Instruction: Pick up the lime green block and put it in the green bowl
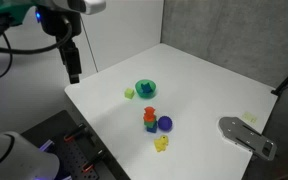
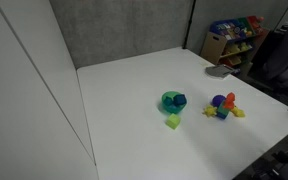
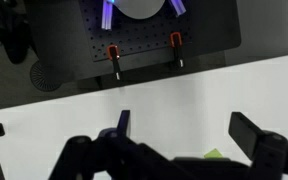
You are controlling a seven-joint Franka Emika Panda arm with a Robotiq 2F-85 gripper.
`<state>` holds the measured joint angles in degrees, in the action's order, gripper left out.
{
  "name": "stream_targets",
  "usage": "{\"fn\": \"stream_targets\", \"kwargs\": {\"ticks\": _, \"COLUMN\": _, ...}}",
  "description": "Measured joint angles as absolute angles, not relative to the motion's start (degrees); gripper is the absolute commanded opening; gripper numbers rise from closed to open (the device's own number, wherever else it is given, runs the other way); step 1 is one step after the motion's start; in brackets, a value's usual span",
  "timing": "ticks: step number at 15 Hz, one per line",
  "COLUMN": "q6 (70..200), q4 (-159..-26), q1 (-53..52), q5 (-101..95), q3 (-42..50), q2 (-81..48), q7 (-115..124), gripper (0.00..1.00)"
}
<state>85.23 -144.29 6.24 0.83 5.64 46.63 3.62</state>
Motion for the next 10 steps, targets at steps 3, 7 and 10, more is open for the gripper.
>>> {"fn": "stream_targets", "kwargs": {"ticks": 3, "q6": 85.2, "q4": -144.3, "q1": 6.2, "q5": 0.8, "q3": 5.6, "q2": 46.6, "q7": 3.6, "gripper": 1.0}}
{"fn": "stream_targets", "kwargs": {"ticks": 7, "q6": 85.2, "q4": -144.3, "q1": 6.2, "q5": 0.8, "q3": 5.6, "q2": 46.6, "q7": 3.6, "gripper": 1.0}}
{"fn": "stream_targets", "kwargs": {"ticks": 10, "q6": 85.9, "q4": -144.3, "q1": 6.2, "q5": 0.8, "q3": 5.3, "q2": 46.2, "q7": 3.6, "gripper": 1.0}}
